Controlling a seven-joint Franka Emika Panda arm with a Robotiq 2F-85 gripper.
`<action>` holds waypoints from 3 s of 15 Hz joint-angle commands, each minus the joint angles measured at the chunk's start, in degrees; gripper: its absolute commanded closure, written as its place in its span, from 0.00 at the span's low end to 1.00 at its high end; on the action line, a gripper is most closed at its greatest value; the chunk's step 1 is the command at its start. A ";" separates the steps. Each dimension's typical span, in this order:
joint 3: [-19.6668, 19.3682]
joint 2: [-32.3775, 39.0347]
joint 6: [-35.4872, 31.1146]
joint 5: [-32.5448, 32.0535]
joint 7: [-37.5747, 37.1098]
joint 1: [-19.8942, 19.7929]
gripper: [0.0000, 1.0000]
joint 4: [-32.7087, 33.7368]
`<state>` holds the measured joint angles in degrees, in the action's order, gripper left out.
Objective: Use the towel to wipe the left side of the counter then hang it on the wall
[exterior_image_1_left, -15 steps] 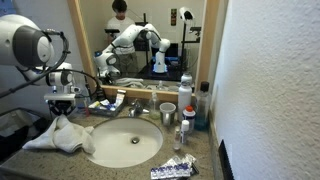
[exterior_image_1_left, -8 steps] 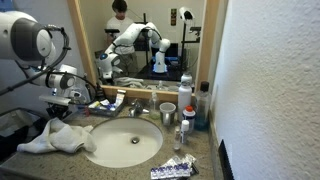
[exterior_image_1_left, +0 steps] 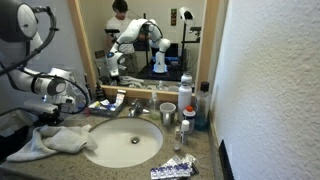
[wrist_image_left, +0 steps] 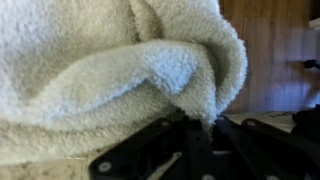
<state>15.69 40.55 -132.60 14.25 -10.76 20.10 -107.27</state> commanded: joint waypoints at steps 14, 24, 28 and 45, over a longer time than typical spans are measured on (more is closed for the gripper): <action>-2.58 -27.37 -15.14 -2.11 -29.29 5.96 0.97 -46.10; -4.80 -37.03 5.03 -36.68 -40.94 4.49 0.97 -34.88; -1.48 -42.61 16.51 -37.23 -41.72 3.51 0.98 -29.06; 3.12 -51.20 49.29 -61.96 -28.74 -3.07 0.91 -10.56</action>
<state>18.32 -10.68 -83.36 -47.87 -39.42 17.50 -117.90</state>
